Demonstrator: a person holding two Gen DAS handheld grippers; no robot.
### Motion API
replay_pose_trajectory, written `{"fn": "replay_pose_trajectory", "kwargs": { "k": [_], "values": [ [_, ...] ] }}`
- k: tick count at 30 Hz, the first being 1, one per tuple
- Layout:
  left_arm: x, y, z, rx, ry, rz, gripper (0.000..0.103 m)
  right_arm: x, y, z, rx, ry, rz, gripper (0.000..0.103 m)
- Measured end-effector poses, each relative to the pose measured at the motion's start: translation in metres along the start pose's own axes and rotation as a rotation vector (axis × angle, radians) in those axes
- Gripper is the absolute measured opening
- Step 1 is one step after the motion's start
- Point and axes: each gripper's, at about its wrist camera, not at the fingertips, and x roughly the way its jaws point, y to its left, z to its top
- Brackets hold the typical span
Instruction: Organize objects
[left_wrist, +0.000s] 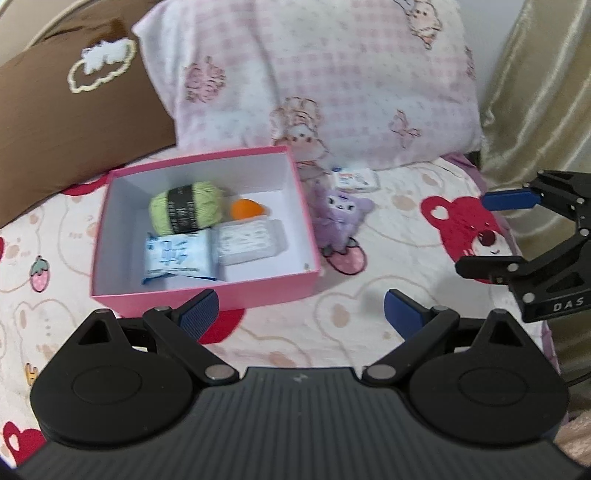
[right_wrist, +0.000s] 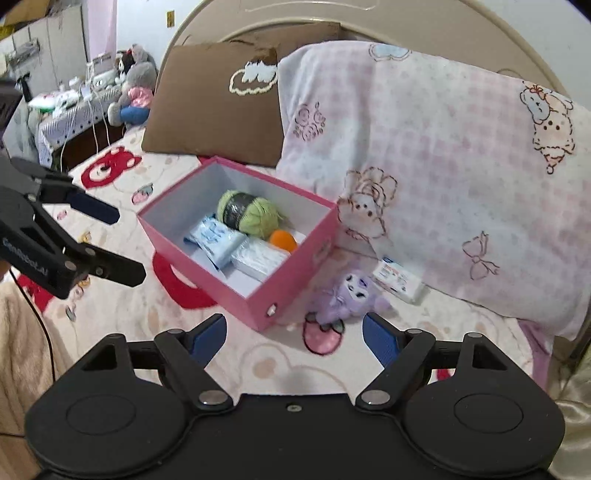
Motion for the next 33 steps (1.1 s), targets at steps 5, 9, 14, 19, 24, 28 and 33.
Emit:
{"fn": "replay_pose_trajectory", "kwargs": {
  "k": [5, 9, 14, 19, 24, 28, 33],
  "values": [
    [0.017, -0.018, 0.001, -0.015, 0.019, -0.026, 0.096, 0.001, -0.007, -0.014, -0.142, -0.058, 0.016, 0.084],
    [0.038, -0.029, 0.000, -0.053, 0.030, -0.048, 0.095, 0.008, -0.022, -0.028, -0.236, -0.170, 0.008, 0.084],
    [0.064, -0.042, 0.003, -0.108, 0.034, -0.064, 0.094, 0.032, -0.044, -0.035, -0.237, -0.112, 0.001, 0.084],
    [0.090, -0.055, 0.009, -0.158, 0.002, -0.047, 0.094, 0.054, -0.058, -0.048, -0.280, -0.090, 0.009, 0.082],
    [0.121, -0.067, 0.014, -0.248, -0.011, -0.024, 0.091, 0.064, -0.078, -0.056, -0.197, -0.119, 0.102, 0.080],
    [0.144, -0.083, 0.014, -0.271, -0.038, 0.008, 0.085, 0.085, -0.085, -0.067, -0.234, -0.083, 0.104, 0.080],
    [0.179, -0.097, 0.008, -0.313, -0.062, 0.006, 0.070, 0.119, -0.101, -0.080, -0.226, -0.034, 0.132, 0.080]
  ]
}}
